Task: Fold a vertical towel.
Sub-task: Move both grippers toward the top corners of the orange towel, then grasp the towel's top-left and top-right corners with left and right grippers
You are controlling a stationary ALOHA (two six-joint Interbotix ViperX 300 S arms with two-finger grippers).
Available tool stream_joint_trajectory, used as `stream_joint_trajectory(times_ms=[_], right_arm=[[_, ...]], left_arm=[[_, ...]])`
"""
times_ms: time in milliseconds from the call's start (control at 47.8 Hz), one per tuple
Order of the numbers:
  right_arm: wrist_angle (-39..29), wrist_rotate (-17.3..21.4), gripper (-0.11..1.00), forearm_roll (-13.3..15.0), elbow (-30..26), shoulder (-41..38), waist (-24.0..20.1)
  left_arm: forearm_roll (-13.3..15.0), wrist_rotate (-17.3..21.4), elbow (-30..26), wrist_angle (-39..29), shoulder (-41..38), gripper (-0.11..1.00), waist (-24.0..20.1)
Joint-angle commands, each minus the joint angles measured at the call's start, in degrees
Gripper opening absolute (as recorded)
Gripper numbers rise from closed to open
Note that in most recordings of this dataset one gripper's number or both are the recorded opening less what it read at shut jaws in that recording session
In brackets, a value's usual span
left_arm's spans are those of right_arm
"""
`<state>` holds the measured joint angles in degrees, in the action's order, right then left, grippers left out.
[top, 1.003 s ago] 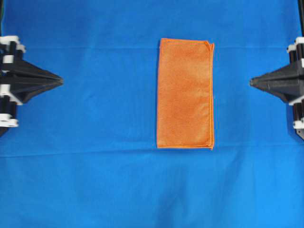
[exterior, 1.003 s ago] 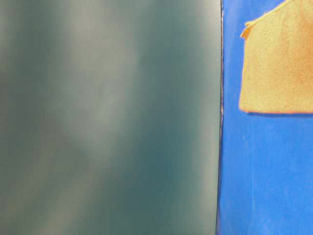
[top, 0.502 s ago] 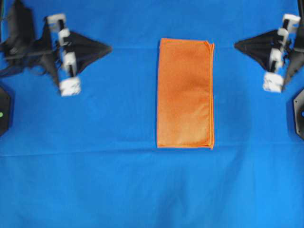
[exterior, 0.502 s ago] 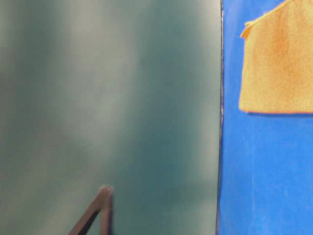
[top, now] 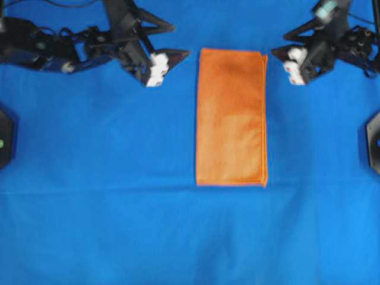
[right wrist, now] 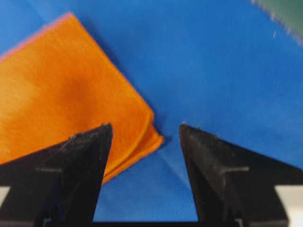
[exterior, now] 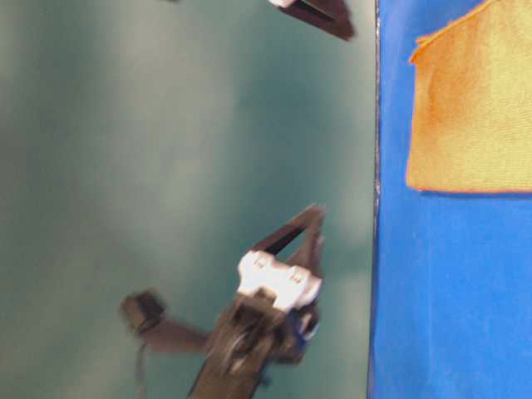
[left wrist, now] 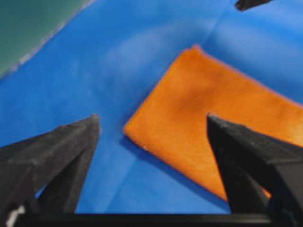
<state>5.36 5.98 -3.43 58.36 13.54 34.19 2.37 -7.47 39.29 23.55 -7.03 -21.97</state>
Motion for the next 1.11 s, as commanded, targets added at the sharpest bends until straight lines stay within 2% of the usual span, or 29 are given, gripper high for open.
stream_joint_trajectory(times_ms=[0,230,564,627,732,815,920,1087], right_arm=[[0.4,-0.2,0.62,0.3,-2.4,-3.6,0.4],[1.5,-0.2,0.62,0.4,-4.6,-11.0,0.4],[2.1,-0.1,0.58,0.1,-5.8,-15.7,0.4],[2.0,-0.2,0.52,0.1,-5.9,-15.9,0.4],[1.8,-0.2,0.25,0.2,-5.8,-15.9,-0.1],[1.8,0.0,0.04,0.2,-5.9,-15.9,-0.9],[1.8,0.3,0.03,0.1,-5.8,-15.9,-1.1],[2.1,0.4,0.03,-0.8,-5.7,-15.7,-1.1]], left_arm=[[0.1,0.0,-3.4,0.4,-3.2,0.86,-0.3],[0.1,-0.1,-9.8,0.3,-13.2,0.85,-1.0],[0.0,-0.1,-12.4,-0.4,-17.5,0.8,-1.2],[0.0,0.3,-12.7,-1.1,-17.9,0.71,-1.2],[-0.5,1.1,-13.5,-3.1,-18.9,0.49,-0.7],[-0.6,1.8,-14.0,-3.7,-19.1,0.25,-0.1],[-0.6,4.1,-14.2,-3.8,-19.2,0.03,0.4],[-0.6,5.3,-13.9,-4.0,-18.7,0.02,0.3]])
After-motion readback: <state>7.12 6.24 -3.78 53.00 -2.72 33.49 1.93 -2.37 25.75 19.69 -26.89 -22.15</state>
